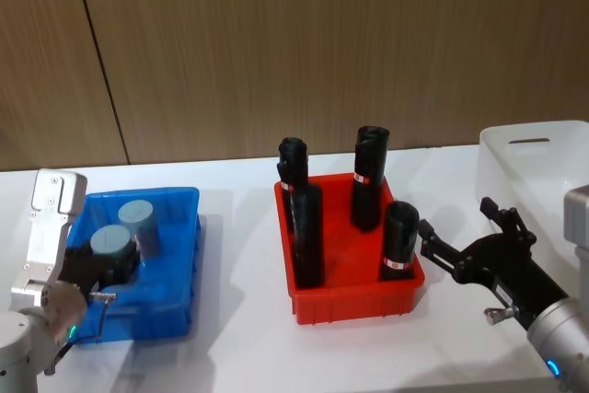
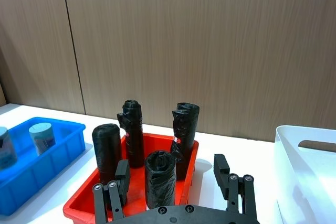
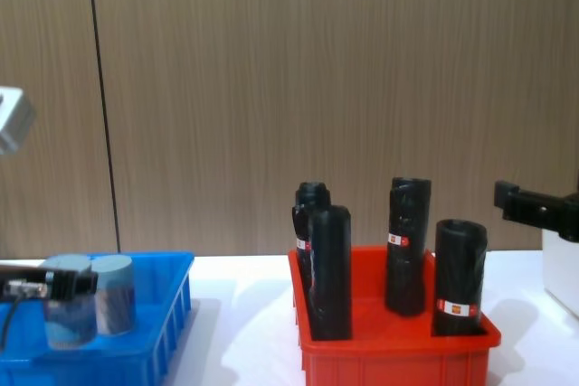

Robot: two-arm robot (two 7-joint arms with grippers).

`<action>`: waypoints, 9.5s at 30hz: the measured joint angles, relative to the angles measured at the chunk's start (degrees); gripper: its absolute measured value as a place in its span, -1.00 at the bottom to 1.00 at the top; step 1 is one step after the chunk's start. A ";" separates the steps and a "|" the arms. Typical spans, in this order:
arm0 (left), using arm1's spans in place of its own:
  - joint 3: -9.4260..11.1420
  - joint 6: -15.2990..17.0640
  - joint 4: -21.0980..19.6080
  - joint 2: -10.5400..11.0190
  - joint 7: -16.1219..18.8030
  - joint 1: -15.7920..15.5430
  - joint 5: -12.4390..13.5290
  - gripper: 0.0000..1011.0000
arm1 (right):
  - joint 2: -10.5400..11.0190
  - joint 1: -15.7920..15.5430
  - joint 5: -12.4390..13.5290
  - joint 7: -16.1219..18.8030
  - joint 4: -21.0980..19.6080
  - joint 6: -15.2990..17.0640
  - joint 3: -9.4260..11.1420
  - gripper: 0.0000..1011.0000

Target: Pick the cotton swabs from the blue box and place them into the white box.

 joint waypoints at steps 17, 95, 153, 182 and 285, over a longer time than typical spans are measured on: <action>-0.62 -3.84 -6.86 2.28 -9.83 1.38 1.86 0.29 | 0.00 0.00 0.00 0.00 0.00 0.00 0.00 0.98; 1.69 -6.07 -4.68 3.90 -57.00 -6.75 0.04 0.29 | 0.19 0.10 -0.34 1.02 0.07 0.01 0.17 0.98; 1.76 -6.31 -4.24 3.81 -57.14 -7.20 0.06 0.29 | 0.85 16.18 -6.88 37.56 7.60 15.39 -2.11 0.98; 1.76 -6.31 -4.25 3.81 -57.13 -7.20 0.06 0.29 | -2.01 20.83 -7.63 41.22 11.75 15.80 -5.09 0.98; 1.76 -6.31 -4.25 3.81 -57.14 -7.20 0.06 0.98 | 0.81 23.85 0.78 34.61 17.71 11.43 -4.09 0.26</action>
